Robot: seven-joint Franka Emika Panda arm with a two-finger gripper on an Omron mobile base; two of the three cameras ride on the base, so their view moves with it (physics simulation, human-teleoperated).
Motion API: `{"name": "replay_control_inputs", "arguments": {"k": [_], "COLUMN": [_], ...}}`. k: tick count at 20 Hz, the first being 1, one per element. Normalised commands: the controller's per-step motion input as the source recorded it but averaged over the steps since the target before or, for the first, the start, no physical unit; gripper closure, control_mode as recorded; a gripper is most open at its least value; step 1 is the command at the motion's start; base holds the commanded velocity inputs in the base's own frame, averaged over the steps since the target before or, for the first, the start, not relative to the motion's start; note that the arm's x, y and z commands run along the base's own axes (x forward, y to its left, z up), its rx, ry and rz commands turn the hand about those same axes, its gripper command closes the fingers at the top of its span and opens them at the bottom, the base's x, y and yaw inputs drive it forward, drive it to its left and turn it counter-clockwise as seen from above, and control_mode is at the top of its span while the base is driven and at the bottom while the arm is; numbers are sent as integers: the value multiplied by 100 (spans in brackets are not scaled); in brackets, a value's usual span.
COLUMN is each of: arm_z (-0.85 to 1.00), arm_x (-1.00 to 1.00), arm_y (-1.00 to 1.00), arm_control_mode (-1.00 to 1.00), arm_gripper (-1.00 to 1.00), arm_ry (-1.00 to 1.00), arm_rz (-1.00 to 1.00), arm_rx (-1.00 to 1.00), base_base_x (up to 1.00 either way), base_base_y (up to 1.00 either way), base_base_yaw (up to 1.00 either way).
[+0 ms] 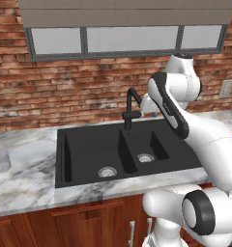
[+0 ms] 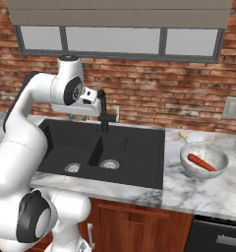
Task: Move the glass cup from next to the sink to the open cabinet. Then, move the bowl with the carrot to the fridge to clear the area for faucet cleaning.
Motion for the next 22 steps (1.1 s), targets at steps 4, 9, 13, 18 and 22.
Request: {"name": "replay_control_inputs", "arguments": {"k": [4, 9, 13, 18, 22], "arm_z": [-6, -1, 0, 0, 0], "arm_x": [-15, -21, -22, 0, 0], "arm_y": [0, -1, -7, 0, 0], "arm_control_mode": [-100, -100, 100, 100, 100], "arm_gripper": [-100, -100, -100, -100, -100], "arm_ry": [1, 0, -1, 0, 0], "arm_rz": [0, 0, -2, 0, 0], "arm_rx": [0, 0, 1, 0, 0], "base_base_x": [0, 0, -51, -13, 36], "base_base_y": [0, 0, -62, -100, -100], "base_base_yaw": [0, 0, -13, -27, -15]}}
